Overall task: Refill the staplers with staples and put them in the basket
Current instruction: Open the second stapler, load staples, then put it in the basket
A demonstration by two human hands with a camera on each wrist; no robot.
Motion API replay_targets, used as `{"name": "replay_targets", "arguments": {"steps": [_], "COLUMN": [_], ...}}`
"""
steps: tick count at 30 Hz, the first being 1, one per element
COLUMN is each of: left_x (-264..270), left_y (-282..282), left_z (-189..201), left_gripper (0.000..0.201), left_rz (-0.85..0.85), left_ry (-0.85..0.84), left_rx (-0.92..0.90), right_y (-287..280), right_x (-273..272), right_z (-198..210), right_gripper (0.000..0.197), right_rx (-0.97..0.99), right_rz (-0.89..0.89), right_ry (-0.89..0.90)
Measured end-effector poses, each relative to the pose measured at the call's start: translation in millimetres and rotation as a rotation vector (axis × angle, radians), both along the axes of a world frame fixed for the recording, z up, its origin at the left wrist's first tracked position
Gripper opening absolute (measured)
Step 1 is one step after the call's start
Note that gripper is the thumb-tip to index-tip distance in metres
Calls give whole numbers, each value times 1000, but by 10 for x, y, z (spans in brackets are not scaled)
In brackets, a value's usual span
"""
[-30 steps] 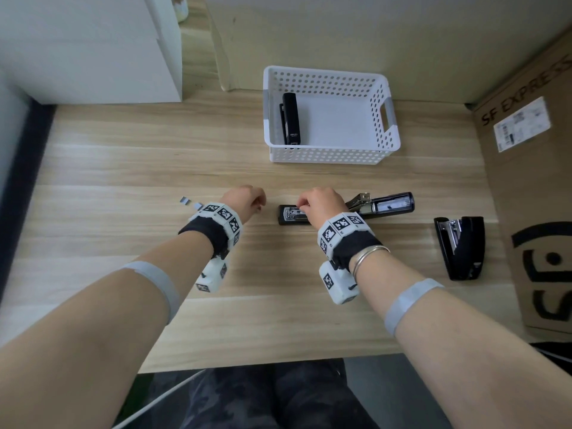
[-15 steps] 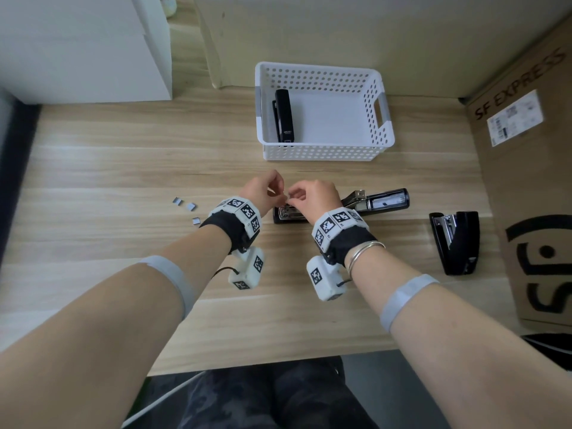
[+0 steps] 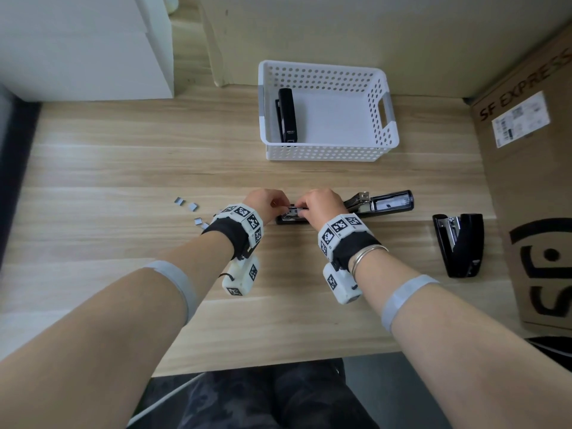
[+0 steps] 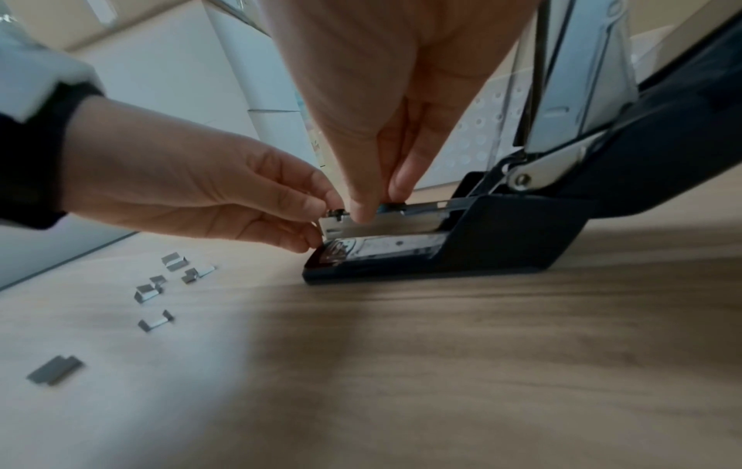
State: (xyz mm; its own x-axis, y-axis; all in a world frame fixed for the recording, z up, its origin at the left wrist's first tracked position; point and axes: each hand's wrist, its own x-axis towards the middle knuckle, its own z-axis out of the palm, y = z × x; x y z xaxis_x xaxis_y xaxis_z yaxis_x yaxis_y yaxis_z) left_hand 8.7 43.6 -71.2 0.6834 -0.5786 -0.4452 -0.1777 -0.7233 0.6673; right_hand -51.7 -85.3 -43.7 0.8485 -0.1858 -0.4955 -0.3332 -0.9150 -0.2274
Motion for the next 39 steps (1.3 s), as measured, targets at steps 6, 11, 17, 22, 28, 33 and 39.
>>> {"name": "replay_targets", "arguments": {"steps": [6,11,17,22,28,33,39], "left_x": [5,-20,123,326,375,388,356], "left_y": [10,23,221,645,823,746,634], "left_z": [-17,-3,60,49,-29,-66,-113], "left_gripper": [21,23,34,36,28,23,23], "left_rz": [17,25,6,-22,-101,-108,-102], "left_ry": [23,23,-135,-149,-87,-93,-134], "left_rx": [8,21,160,413,429,380,308], "right_y": [4,20,-8,58,105,119,102], "right_x": [90,73,32,34,19,-7,-42], "right_z": [52,97,124,89,73,80,102], "right_gripper": [22,29,34,26,25,26,27], "right_rx": [26,-161,-236,-191,-146,-118,-91], "right_rz": [-35,45,46,12,-15,-19,-41], "right_ry": [60,100,48,26,-6,-21,-35]}}
